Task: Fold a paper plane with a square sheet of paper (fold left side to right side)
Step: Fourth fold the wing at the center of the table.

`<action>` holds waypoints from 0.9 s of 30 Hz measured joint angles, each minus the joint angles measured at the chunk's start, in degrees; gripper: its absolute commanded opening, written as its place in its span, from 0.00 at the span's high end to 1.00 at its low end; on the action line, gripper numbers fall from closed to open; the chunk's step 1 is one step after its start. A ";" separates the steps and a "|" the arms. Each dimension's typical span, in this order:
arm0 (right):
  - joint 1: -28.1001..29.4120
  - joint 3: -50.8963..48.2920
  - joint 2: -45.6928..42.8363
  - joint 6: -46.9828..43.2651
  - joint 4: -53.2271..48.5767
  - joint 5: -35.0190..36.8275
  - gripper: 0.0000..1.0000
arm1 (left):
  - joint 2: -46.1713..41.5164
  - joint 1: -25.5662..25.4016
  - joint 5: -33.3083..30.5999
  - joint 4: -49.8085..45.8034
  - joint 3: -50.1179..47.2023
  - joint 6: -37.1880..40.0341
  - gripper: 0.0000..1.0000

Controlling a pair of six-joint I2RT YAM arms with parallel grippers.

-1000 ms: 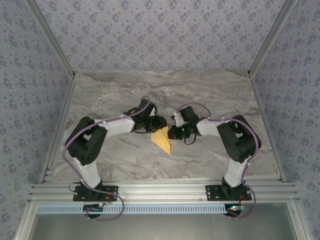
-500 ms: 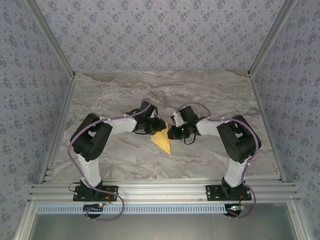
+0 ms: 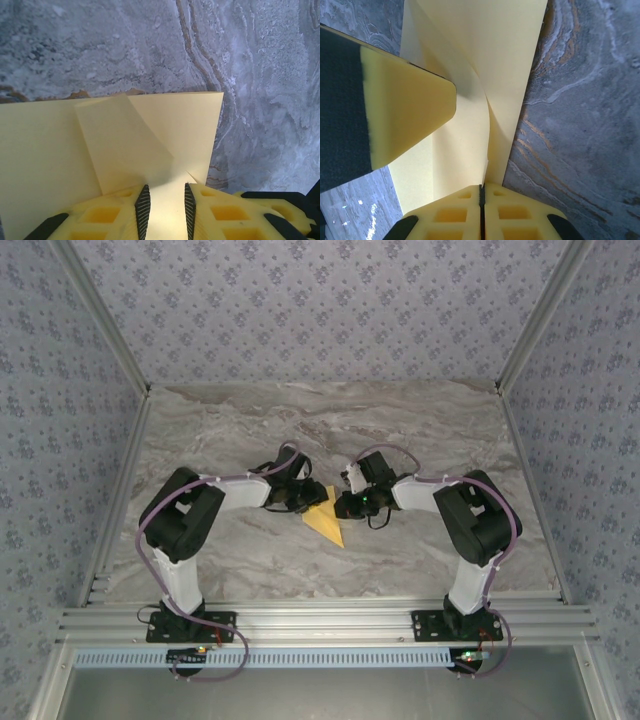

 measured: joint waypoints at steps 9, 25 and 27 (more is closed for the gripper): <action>-0.50 0.37 -4.11 -0.11 -3.74 1.22 0.71 | -0.46 0.07 -0.02 2.62 -1.75 -0.42 0.76; 1.31 -4.00 -12.98 1.25 -4.20 -4.66 0.87 | -0.44 0.13 -0.68 3.37 -2.62 -1.03 0.91; 1.88 -4.00 -11.78 1.68 -3.08 -6.12 0.88 | -0.46 0.13 -0.68 3.37 -2.62 -1.03 0.91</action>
